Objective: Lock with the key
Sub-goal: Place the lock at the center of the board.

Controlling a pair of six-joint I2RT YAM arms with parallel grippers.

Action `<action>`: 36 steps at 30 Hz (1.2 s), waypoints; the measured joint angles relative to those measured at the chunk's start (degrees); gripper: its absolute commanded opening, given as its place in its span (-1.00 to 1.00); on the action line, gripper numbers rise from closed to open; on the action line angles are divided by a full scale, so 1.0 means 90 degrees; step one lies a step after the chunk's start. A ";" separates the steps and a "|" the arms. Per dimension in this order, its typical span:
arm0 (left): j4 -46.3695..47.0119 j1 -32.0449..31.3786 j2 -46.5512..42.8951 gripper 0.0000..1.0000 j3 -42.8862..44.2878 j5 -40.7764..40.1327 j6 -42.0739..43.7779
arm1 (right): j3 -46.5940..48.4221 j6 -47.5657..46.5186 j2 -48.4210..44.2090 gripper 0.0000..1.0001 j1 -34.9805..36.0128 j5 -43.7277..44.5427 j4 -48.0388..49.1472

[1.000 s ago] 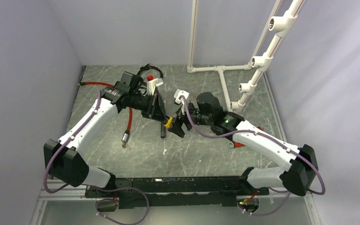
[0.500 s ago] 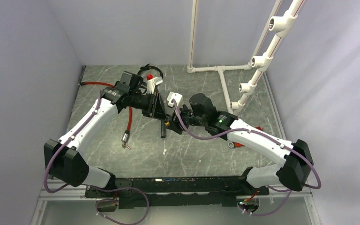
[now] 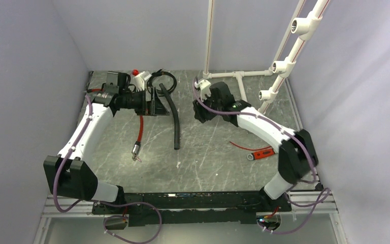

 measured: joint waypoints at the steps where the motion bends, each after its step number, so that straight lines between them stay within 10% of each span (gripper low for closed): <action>1: 0.0029 0.0097 -0.0029 0.99 0.0024 -0.0114 0.0075 | 0.0204 0.0036 0.0279 -0.44 -0.0112 0.0100 -0.0019; 24: 0.0282 0.0187 -0.0566 0.99 -0.0165 -0.0585 0.0214 | 0.3451 0.0831 0.4216 -0.33 -0.0471 0.1146 -0.0306; 36: 0.0272 0.0187 -0.0573 0.99 -0.0197 -0.0585 0.0272 | 0.3201 0.0986 0.4279 0.65 -0.0498 0.1146 -0.0197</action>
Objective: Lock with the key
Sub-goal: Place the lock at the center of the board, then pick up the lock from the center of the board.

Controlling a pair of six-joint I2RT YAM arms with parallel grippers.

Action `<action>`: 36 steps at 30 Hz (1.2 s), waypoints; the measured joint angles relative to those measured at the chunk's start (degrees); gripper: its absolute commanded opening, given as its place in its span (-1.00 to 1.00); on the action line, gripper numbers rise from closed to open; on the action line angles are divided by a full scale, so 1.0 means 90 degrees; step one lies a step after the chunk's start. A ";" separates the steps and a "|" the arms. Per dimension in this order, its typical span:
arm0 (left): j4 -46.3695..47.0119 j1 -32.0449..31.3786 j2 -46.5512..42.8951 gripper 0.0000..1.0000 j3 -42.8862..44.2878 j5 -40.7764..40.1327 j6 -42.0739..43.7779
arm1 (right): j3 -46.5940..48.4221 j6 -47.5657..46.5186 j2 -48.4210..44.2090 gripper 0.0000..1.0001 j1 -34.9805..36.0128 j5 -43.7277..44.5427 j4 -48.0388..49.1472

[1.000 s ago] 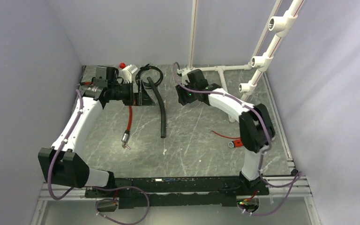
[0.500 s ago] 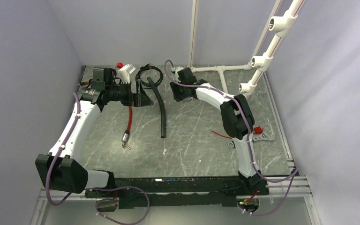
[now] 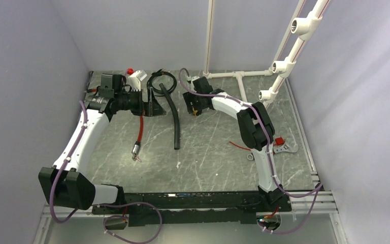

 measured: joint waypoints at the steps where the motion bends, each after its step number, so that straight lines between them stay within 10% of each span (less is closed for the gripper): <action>1: -0.0007 0.0000 0.0000 0.99 0.0000 -0.0002 0.0007 | 0.0000 -0.0015 -0.0005 0.71 -0.0002 -0.0002 0.0041; 11: -0.0267 0.0000 -0.0002 0.99 0.0044 -0.0010 0.0515 | -0.0811 -0.0420 -0.1209 0.84 0.0017 -0.0607 0.0143; 23: -0.0539 0.0002 -0.0367 0.99 0.0209 0.0374 0.1632 | -0.4007 -0.2268 -0.6217 0.84 0.0333 -0.2735 -0.0197; 36: -0.0634 0.0002 -0.0423 0.99 -0.0017 0.0920 0.2407 | -0.5122 -0.4143 -0.7096 0.10 -0.0384 -0.2540 -0.2543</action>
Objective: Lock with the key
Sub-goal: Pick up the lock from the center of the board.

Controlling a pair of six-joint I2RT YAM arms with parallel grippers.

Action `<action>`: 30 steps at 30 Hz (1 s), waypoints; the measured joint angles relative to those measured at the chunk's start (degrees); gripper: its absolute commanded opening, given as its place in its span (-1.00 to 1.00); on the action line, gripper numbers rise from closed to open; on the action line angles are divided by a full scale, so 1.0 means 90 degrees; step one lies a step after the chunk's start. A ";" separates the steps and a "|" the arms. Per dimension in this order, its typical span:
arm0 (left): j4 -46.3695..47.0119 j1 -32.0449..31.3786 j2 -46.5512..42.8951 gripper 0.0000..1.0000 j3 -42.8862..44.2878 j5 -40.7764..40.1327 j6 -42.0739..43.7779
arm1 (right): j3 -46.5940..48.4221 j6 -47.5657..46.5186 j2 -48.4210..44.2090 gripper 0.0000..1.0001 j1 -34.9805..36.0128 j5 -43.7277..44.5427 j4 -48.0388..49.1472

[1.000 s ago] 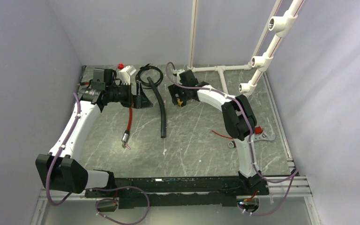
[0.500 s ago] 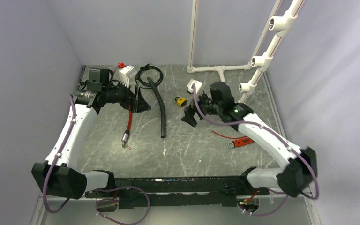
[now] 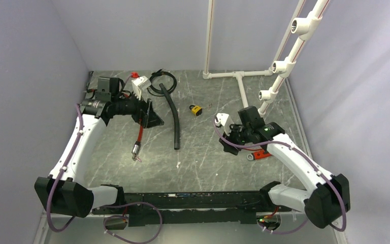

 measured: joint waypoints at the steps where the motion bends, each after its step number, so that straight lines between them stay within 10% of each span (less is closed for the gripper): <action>1: 0.0010 0.0000 0.0000 0.99 -0.0022 0.0027 -0.0002 | -0.0075 -0.0022 0.0117 0.08 -0.0063 0.0107 0.0022; 23: 0.0022 0.0000 -0.0287 0.99 -0.0335 0.0284 -0.0024 | -0.0381 -0.0736 0.2353 -0.12 -0.0318 0.1260 0.1700; 30: 0.0049 0.0000 -0.0294 0.99 -0.0381 0.0313 -0.0063 | -0.0459 -0.0940 0.2846 -0.52 -0.0362 0.1418 0.2067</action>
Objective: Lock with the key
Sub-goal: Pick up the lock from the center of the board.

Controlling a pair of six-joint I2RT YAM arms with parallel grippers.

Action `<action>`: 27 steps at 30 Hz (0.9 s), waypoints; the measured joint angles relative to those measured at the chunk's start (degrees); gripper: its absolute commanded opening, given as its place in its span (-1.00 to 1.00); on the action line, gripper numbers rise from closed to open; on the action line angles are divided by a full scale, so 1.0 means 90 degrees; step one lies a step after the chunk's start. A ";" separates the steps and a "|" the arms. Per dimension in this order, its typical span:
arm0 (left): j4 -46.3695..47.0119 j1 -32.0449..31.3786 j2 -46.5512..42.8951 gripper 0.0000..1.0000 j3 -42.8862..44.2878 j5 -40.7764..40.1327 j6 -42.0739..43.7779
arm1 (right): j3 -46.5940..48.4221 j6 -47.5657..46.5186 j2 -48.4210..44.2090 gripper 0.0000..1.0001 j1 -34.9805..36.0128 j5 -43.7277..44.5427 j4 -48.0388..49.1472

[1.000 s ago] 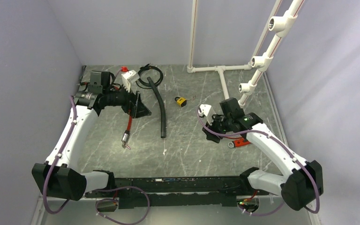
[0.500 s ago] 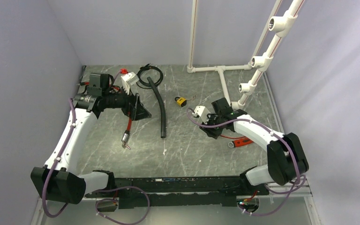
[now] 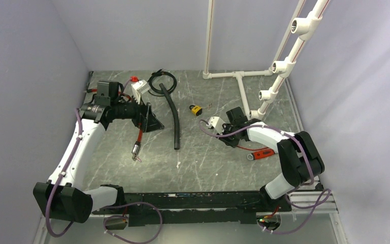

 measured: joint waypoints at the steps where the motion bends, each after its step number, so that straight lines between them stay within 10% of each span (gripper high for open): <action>1: 0.0007 0.0000 -0.0002 0.99 0.0000 0.0015 -0.0007 | 0.0002 -0.0017 0.0005 -0.64 0.0002 0.0017 0.0061; 4: 0.0080 0.0000 -0.0039 0.99 -0.0061 0.0095 -0.0049 | 0.0012 -0.0046 0.0046 -1.00 0.0002 -0.0012 0.0090; 27: 0.2001 -0.0345 -0.0971 0.88 -0.1957 0.0559 -0.0573 | 0.1311 0.2594 -0.1583 -1.00 0.0376 -0.1824 0.0029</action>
